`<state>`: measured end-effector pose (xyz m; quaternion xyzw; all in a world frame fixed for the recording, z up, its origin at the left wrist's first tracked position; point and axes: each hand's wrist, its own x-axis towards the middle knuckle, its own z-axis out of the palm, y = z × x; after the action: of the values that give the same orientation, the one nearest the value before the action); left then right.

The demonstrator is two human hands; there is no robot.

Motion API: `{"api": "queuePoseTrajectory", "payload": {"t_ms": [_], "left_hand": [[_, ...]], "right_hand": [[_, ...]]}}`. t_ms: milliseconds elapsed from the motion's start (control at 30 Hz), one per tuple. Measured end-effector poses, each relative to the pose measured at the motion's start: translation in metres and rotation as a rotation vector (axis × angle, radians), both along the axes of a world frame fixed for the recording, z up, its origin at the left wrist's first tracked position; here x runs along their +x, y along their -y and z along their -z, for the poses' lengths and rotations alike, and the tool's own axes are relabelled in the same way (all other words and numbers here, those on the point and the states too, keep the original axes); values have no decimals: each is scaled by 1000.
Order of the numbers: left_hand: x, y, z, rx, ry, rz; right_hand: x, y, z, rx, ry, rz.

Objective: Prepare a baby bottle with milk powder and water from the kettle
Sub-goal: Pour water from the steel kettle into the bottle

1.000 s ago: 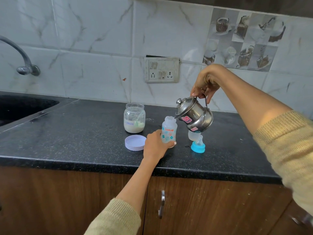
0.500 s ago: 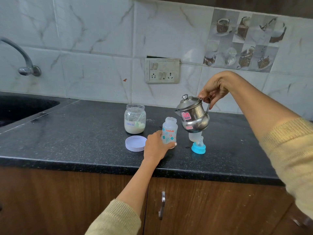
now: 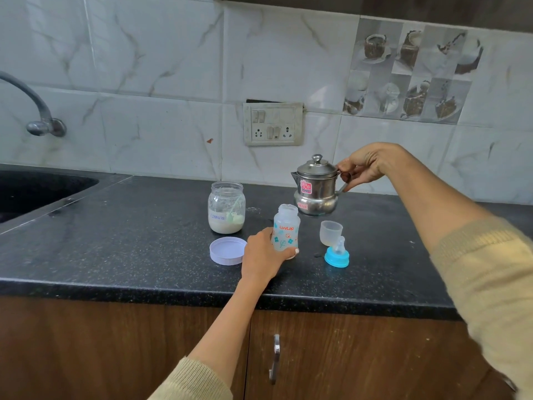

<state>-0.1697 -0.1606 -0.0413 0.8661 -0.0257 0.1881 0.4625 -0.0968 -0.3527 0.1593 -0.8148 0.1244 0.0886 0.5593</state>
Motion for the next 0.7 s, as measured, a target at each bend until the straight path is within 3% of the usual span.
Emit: {"api": "queuePoseTrajectory", "payload": {"t_ms": [700], "left_hand": [[8, 2, 5, -24, -55, -33]], "right_hand": [[90, -37, 74, 39, -90, -159]]}}
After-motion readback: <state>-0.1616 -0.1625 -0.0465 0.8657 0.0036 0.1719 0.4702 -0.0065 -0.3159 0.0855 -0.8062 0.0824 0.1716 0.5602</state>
